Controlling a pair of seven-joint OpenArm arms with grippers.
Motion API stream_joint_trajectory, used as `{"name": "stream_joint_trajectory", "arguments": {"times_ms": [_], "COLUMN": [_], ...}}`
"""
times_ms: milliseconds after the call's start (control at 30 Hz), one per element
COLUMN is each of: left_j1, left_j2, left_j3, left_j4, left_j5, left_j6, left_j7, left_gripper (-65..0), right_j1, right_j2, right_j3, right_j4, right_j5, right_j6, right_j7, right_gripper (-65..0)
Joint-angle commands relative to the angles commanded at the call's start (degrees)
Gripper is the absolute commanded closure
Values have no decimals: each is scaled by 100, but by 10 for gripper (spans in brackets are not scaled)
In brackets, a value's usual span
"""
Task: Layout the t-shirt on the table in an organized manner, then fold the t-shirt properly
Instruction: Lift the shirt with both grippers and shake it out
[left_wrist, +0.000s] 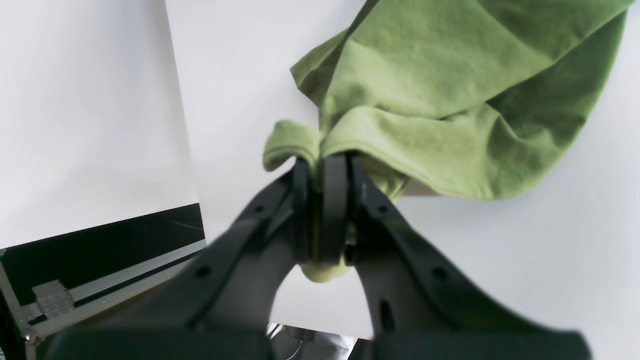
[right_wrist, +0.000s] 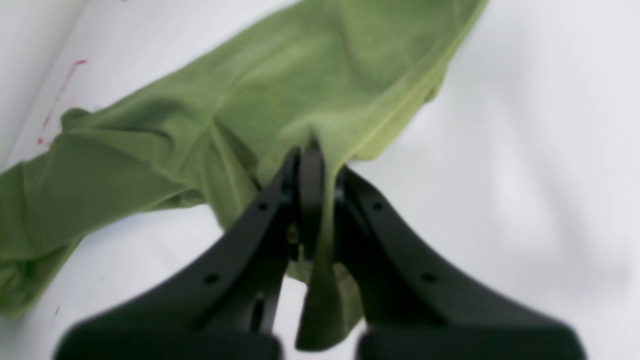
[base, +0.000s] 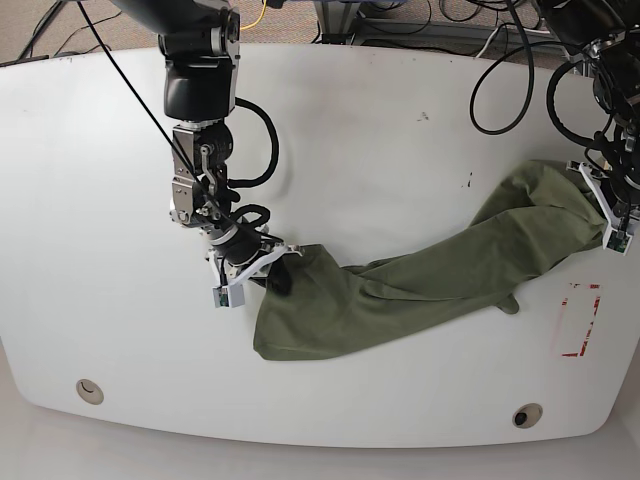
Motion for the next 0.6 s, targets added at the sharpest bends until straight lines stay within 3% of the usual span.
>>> {"name": "stream_joint_trajectory", "arguments": {"times_ms": [300, 600], "left_j1": [-18, -290], "left_j2": [0, 176], "left_j3": [-18, -123], "left_j4": [-18, -18], "left_j5": [-9, 0], "left_j6": [0, 0], "left_j7": [0, 0], "left_gripper": [0, 0], "right_j1": [-809, -1108], "right_j2": [0, 0], "right_j3": [0, 0], "right_j4": [2145, 2787], "right_j5": [0, 0], "right_j6": [0, -9], "right_j7": [-853, -993], "right_gripper": [0, 0]}}
